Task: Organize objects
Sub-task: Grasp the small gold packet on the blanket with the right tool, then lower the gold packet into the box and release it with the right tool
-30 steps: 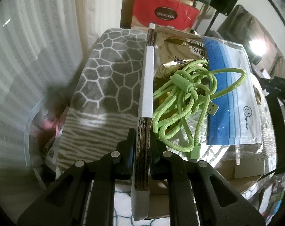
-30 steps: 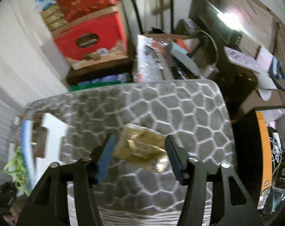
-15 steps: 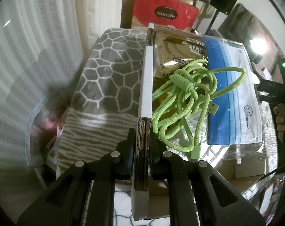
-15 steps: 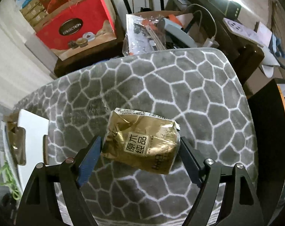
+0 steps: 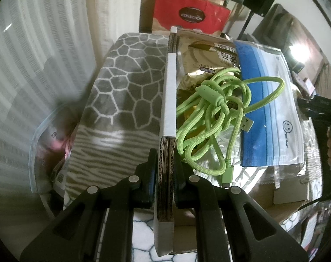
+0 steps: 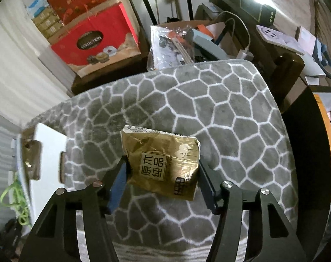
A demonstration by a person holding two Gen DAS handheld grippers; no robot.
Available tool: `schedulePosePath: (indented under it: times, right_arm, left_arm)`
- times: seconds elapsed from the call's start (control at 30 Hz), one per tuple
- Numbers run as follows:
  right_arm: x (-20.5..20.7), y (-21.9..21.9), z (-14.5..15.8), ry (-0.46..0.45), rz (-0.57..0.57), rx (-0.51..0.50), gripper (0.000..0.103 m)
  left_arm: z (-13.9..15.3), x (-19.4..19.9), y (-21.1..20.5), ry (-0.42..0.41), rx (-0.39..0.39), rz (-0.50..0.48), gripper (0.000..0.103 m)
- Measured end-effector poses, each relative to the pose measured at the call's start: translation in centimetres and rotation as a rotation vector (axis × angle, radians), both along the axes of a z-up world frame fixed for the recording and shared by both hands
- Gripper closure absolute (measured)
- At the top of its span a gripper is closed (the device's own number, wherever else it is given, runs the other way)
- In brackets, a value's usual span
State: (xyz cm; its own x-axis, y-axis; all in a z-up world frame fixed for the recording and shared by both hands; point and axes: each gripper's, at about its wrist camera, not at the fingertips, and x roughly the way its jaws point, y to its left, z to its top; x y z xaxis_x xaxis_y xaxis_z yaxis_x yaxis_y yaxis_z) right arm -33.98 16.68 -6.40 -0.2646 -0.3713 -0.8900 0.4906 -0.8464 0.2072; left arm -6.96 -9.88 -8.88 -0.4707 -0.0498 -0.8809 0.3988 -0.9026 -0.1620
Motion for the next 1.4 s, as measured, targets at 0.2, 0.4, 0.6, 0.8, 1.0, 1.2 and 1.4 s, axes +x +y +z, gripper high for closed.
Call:
schedulePosePath:
  times: [0.2,0.4,0.6,0.8,1.0,1.2,1.4]
  right_arm:
    - [3.3,0.6,4.5,0.018,0.087,-0.120,0.043]
    - [11.6,-3.2,8.6,0.092,0.351,-0.140,0.042]
    - [17.6,-6.9,7.6,0.063,0.491,-0.103,0.042]
    - [20.5,-9.7,4.9,-0.051,0.551,-0.085,0.037]
    - [22.3,-11.1,2.5,-0.140,0.614,-0.054,0.036]
    - [21.2,-9.7,2.8,-0.149,0.577,-0.087,0.033]
    - [22.1,-9.8,2.1,-0.165,0.607,-0.072,0.055]
  left_arm:
    - [0.0,0.1,0.0,0.000,0.002,0.001,0.093]
    - [0.0,0.0,0.0,0.002,0.009,0.004,0.093]
    - [0.1,0.0,0.0,0.001,0.019,0.005,0.093]
    - [0.1,0.1,-0.1,0.003,0.039,0.009,0.092]
    - [0.1,0.3,-0.7,0.012,0.070,0.016,0.091]
    - [1.1,0.6,-1.2,0.045,0.091,0.023,0.091]
    - [1.1,0.5,-1.1,0.040,0.083,0.019,0.091]
